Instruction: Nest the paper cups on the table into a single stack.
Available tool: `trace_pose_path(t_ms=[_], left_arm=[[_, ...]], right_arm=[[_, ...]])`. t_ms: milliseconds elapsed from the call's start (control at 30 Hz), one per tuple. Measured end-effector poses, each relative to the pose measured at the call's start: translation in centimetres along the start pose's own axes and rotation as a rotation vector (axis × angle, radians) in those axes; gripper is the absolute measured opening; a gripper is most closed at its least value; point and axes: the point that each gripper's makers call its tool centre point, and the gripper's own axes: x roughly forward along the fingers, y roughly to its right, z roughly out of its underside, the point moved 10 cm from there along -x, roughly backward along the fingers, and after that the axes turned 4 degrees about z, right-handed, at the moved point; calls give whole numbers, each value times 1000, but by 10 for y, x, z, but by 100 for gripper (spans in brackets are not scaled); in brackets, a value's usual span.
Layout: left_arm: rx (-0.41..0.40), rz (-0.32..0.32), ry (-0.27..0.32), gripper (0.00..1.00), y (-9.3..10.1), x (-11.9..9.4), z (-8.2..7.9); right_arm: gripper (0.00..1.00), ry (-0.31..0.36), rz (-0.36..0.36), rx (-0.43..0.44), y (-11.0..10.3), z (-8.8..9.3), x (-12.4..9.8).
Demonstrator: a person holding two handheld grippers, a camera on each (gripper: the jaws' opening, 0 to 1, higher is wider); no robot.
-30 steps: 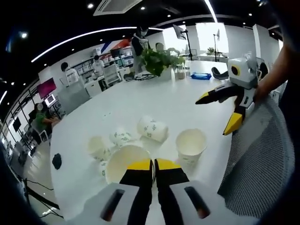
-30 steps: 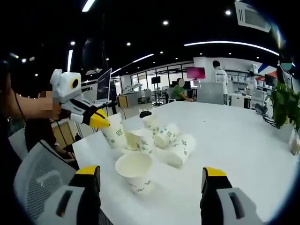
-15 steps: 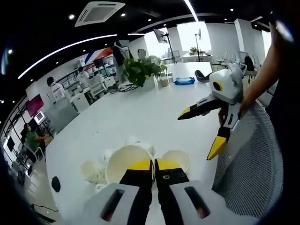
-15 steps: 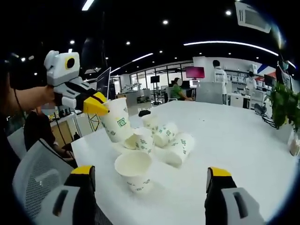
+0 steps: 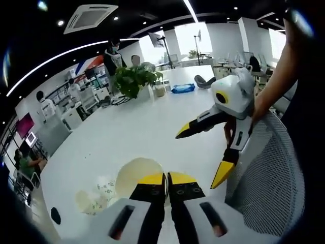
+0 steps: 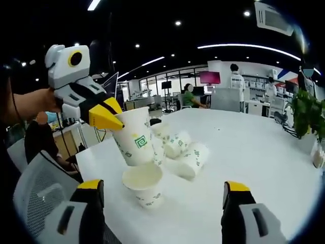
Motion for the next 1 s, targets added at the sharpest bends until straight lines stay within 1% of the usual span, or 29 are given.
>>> trace_pose_path(t_ms=[200, 467, 633, 733, 1000], left_arm=[[5, 31, -14, 0, 7, 12, 4], [13, 55, -24, 0, 11, 23, 5], [24, 66, -35, 0, 14, 29, 11], [32, 72, -51, 0, 16, 33, 15], [16, 84, -72, 0, 19, 42, 26]], right_arm=[[97, -7, -7, -5, -2, 0, 0], [96, -19, -13, -2, -1, 2, 1], [95, -23, -13, 1, -2, 2, 1], [95, -26, -12, 1, 0, 4, 2], [94, -39, -16, -3, 1, 7, 3]])
